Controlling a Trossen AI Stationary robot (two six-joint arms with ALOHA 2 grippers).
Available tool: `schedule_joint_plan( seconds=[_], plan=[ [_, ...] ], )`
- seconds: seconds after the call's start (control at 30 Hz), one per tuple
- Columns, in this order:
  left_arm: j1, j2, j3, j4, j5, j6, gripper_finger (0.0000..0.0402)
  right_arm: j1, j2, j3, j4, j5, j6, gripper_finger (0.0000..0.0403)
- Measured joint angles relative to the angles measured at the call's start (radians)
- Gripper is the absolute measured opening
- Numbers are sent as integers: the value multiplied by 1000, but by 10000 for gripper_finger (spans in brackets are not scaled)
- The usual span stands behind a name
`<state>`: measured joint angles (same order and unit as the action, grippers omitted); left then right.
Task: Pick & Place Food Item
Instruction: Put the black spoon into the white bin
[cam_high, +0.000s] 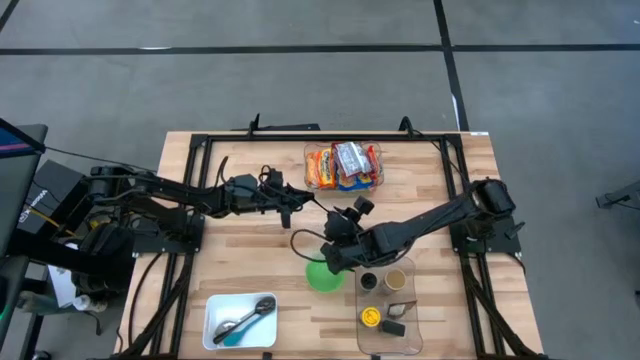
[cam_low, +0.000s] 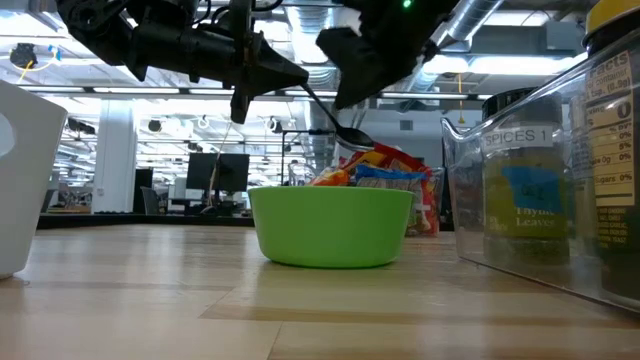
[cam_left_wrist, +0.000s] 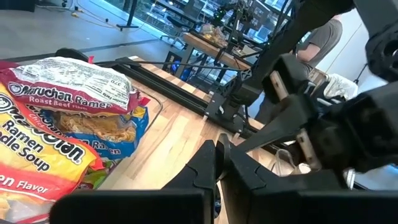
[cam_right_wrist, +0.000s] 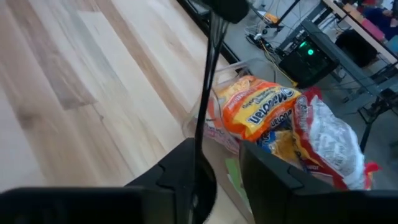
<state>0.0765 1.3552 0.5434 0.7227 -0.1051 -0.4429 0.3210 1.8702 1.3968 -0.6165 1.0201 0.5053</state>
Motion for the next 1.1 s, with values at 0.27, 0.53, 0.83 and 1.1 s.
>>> schedule_joint_plan(
  seconds=[0.27,0.53,0.83,1.1],
  plan=[
    [-17,-24,0,-6,2,72,2,51,-63,0,-137,101,73,109],
    [-85,-188,0,-88,114,130,2,72,-119,0,-594,289,526,70],
    [-206,-420,0,-344,114,97,2,39,-119,-82,-822,319,840,6],
    [-372,-573,0,-585,114,-70,2,-16,-119,-146,-812,315,875,11]
  ],
)
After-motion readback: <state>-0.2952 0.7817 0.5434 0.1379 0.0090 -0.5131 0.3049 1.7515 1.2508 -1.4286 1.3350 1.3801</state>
